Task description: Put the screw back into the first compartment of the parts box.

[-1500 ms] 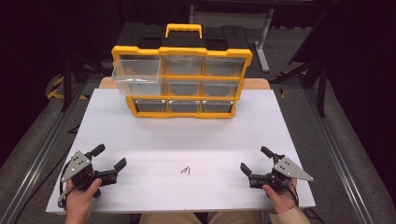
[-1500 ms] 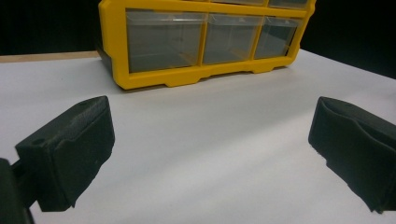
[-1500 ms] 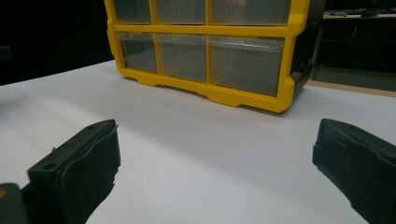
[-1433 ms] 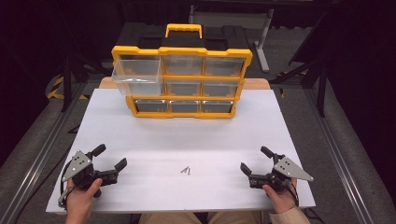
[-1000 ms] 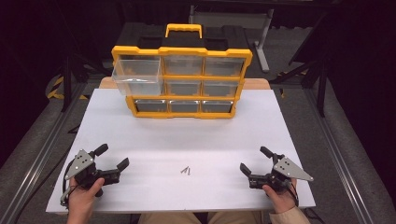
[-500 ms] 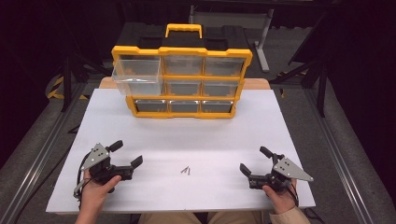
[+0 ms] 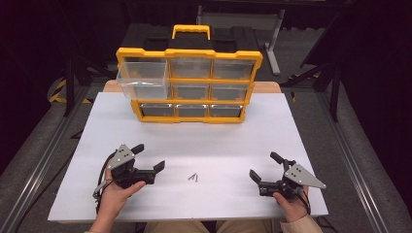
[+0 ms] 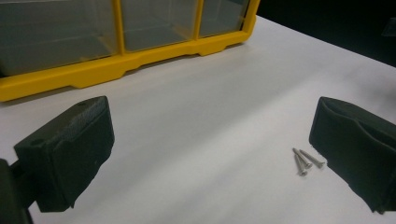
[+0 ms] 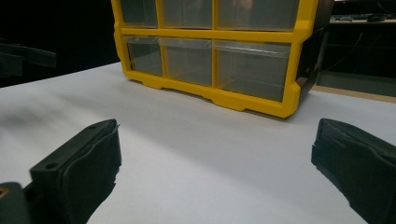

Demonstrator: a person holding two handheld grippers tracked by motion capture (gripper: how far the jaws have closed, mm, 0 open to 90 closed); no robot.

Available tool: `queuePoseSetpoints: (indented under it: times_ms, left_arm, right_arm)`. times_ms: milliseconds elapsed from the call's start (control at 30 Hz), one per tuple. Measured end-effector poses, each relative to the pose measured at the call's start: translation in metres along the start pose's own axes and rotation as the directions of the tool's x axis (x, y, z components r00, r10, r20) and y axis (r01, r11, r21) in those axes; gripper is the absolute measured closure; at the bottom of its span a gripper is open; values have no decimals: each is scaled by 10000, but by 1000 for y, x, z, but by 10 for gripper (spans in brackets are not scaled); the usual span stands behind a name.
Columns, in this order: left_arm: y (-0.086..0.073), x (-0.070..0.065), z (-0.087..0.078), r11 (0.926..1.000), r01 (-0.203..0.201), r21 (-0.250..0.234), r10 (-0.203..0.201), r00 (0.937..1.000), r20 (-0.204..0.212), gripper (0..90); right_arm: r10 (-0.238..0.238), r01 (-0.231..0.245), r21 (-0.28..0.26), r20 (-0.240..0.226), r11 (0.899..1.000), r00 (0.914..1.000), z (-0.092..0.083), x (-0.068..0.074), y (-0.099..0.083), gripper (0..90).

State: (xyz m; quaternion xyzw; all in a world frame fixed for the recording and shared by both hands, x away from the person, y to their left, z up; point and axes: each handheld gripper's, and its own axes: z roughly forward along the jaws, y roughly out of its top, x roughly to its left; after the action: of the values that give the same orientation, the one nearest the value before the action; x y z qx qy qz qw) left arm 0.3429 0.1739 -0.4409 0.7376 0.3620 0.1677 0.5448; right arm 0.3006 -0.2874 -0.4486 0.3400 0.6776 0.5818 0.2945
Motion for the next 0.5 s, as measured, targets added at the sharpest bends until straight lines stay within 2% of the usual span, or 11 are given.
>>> queuePoseSetpoints:
  times_ms: [133,167,200,367,500]
  left_arm:
    - [3,-10,14,9983,-222,532,218,9997,76,14]
    - [4,-14,18,9957,-349,863,346,9994,47,19]
    - [5,-16,21,9942,-481,964,479,9988,47,20]
    - [6,-23,30,9897,-517,1332,494,9986,204,34]
    - [8,-28,37,9849,-589,1627,515,9975,492,96]
  right_arm:
    - [-17,17,3,3,10000,10000,0,0,0,20]
    - [-16,16,-15,7,10000,10000,0,0,0,20]
    - [-2,2,-15,1,10000,10000,0,0,0,20]
    - [-35,35,-21,2,10000,10000,0,0,0,21]
    - [-42,42,-18,2,10000,10000,0,0,0,22]
